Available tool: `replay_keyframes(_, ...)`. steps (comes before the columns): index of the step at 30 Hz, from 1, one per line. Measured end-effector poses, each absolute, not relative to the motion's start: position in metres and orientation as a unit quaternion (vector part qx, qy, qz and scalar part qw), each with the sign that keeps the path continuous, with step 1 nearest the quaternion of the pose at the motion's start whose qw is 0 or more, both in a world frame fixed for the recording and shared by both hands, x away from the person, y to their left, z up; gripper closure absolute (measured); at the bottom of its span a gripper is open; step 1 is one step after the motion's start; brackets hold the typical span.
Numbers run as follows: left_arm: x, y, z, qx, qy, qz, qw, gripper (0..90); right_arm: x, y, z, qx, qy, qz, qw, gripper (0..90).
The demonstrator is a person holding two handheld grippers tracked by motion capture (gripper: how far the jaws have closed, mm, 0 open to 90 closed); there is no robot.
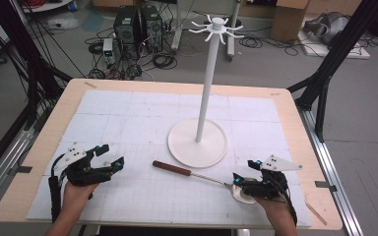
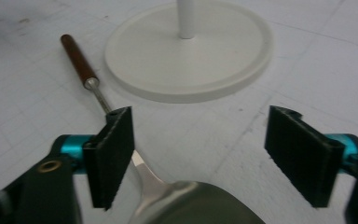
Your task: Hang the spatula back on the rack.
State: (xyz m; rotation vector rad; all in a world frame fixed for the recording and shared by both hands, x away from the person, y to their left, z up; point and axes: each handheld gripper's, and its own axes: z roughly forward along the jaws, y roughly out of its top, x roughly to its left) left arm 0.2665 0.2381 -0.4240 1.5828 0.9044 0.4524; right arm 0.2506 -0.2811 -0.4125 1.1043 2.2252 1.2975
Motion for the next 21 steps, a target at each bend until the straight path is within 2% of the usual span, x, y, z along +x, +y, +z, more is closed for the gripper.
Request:
replay_keyframes(8, 0.267, 0.238, -0.425, 0.681, 0.393, 0.190, 0.588, 18.5, 0.266, -0.251, -0.408, 0.301, 0.849, 0.414, 0.132, 43.7)
replay_keyframes(10, 0.267, 0.238, -0.425, 0.681, 0.395, 0.189, 0.588, 18.6, 0.269, -0.244, -0.409, 0.286, 0.862, 0.399, 0.124, 44.3)
replay_keyframes(13, 0.267, 0.239, -0.426, 0.680, 0.395, 0.189, 0.587, 18.8, 0.275, -0.238, -0.411, 0.278, 0.872, 0.386, 0.117, 37.1)
replay_keyframes(15, 0.267, 0.238, -0.426, 0.680, 0.396, 0.188, 0.588, 18.9, 0.277, -0.235, -0.411, 0.274, 0.876, 0.381, 0.110, 37.0)
replay_keyframes(18, 0.267, 0.238, -0.426, 0.682, 0.396, 0.188, 0.586, 19.1, 0.278, -0.228, -0.410, 0.254, 0.886, 0.371, 0.110, 39.6)
replay_keyframes(21, 0.267, 0.238, -0.426, 0.683, 0.396, 0.188, 0.584, 19.4, 0.279, -0.223, -0.411, 0.235, 0.896, 0.361, 0.103, 48.8)
